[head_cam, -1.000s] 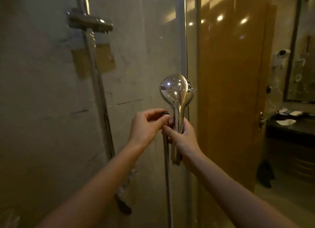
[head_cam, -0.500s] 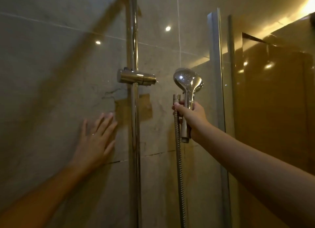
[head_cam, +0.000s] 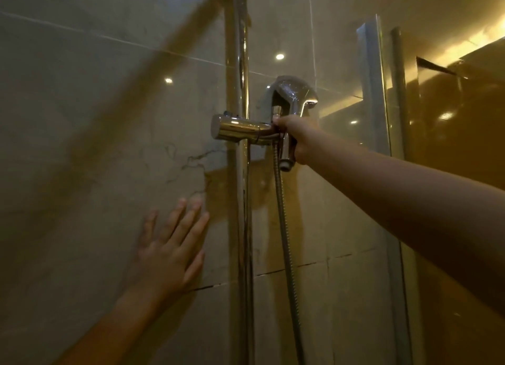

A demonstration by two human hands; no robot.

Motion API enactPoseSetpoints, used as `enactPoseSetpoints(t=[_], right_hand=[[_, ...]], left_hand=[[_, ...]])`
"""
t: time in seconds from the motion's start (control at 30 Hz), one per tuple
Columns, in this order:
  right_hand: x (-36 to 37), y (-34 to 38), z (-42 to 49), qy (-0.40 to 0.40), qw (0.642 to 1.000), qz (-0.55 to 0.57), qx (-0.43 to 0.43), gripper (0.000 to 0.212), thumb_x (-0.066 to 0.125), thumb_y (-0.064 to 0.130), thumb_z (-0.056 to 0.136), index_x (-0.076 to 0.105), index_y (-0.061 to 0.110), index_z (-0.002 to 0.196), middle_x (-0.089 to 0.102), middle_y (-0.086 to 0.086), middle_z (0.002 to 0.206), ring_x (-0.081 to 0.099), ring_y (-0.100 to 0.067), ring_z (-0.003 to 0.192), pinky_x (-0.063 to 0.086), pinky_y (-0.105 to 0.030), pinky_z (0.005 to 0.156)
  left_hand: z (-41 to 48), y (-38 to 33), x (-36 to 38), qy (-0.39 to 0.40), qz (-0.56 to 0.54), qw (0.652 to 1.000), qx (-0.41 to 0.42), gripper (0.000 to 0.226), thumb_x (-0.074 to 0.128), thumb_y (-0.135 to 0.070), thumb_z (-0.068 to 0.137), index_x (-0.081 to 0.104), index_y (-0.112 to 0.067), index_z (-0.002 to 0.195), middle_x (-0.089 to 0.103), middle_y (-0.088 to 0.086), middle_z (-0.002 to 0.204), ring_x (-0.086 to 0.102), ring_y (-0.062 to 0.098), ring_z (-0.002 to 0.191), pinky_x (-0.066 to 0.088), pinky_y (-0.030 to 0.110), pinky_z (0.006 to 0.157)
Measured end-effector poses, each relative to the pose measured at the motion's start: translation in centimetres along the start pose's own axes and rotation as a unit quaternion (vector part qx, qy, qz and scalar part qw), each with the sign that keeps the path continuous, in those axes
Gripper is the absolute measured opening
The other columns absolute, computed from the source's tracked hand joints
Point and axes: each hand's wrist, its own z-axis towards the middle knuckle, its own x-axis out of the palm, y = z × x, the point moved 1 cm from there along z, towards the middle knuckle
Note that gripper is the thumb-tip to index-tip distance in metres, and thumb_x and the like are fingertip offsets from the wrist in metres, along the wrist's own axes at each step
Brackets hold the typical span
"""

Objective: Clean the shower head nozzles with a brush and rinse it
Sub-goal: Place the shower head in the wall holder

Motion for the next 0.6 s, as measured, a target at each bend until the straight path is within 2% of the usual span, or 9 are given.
enactPoseSetpoints(t=[0.07, 0.2, 0.3, 0.47, 0.53, 0.6], right_hand=[[0.5, 0.5, 0.2, 0.0, 1.0, 0.001, -0.003, 0.034, 0.063, 0.022, 0.089, 0.054, 0.006, 0.117, 0.068, -0.008, 0.107, 0.07, -0.017, 0.085, 0.054, -0.027, 0.062], [0.9, 0.5, -0.1, 0.003, 0.999, -0.048, -0.024, 0.037, 0.062, 0.024, 0.09, 0.051, 0.008, 0.121, 0.067, -0.005, 0.098, 0.067, -0.011, 0.072, 0.049, -0.02, 0.05], [1.1, 0.1, -0.1, 0.019, 0.998, -0.062, -0.028, 0.042, 0.063, 0.024, 0.089, 0.05, 0.008, 0.125, 0.066, -0.008, 0.108, 0.066, -0.012, 0.073, 0.048, -0.019, 0.049], [1.3, -0.3, 0.0, 0.013, 0.997, -0.058, -0.04, 0.048, 0.063, 0.024, 0.087, 0.047, 0.008, 0.13, 0.063, -0.013, 0.117, 0.066, -0.019, 0.09, 0.052, -0.022, 0.059], [1.1, -0.6, 0.1, 0.016, 0.998, -0.057, -0.032, 0.044, 0.062, 0.025, 0.088, 0.047, 0.008, 0.126, 0.062, -0.013, 0.113, 0.065, -0.021, 0.09, 0.053, -0.024, 0.063], [0.8, -0.8, -0.1, 0.022, 0.998, -0.056, -0.022, 0.029, 0.058, 0.027, 0.09, 0.052, 0.01, 0.112, 0.06, -0.009, 0.098, 0.061, -0.017, 0.082, 0.052, -0.024, 0.066]], left_hand=[[0.0, -0.1, 0.1, -0.005, -0.001, 1.0, 0.003, 0.063, 0.033, -0.044, 0.086, 0.034, -0.019, 0.144, 0.023, 0.003, 0.155, 0.013, 0.022, 0.145, 0.01, 0.053, 0.113], [-0.1, 0.0, 0.1, -0.007, 0.003, 1.0, 0.003, 0.063, 0.033, -0.044, 0.086, 0.033, -0.019, 0.144, 0.024, 0.004, 0.155, 0.015, 0.022, 0.144, 0.014, 0.055, 0.113], [-0.2, 0.0, 0.0, -0.011, 0.001, 1.0, 0.003, 0.063, 0.034, -0.044, 0.087, 0.032, -0.019, 0.144, 0.023, 0.004, 0.155, 0.015, 0.022, 0.144, 0.015, 0.055, 0.113], [-0.2, 0.1, 0.2, -0.011, 0.001, 1.0, 0.002, 0.063, 0.033, -0.044, 0.087, 0.032, -0.019, 0.144, 0.024, 0.004, 0.155, 0.016, 0.022, 0.144, 0.012, 0.053, 0.114], [-0.2, 0.1, 0.3, -0.007, 0.0, 1.0, 0.001, 0.063, 0.033, -0.045, 0.087, 0.029, -0.02, 0.145, 0.024, 0.004, 0.155, 0.015, 0.022, 0.145, 0.011, 0.053, 0.114], [-0.2, 0.1, 0.3, -0.009, 0.001, 1.0, 0.002, 0.063, 0.032, -0.045, 0.087, 0.028, -0.02, 0.145, 0.024, 0.005, 0.155, 0.014, 0.022, 0.145, 0.01, 0.053, 0.114]])
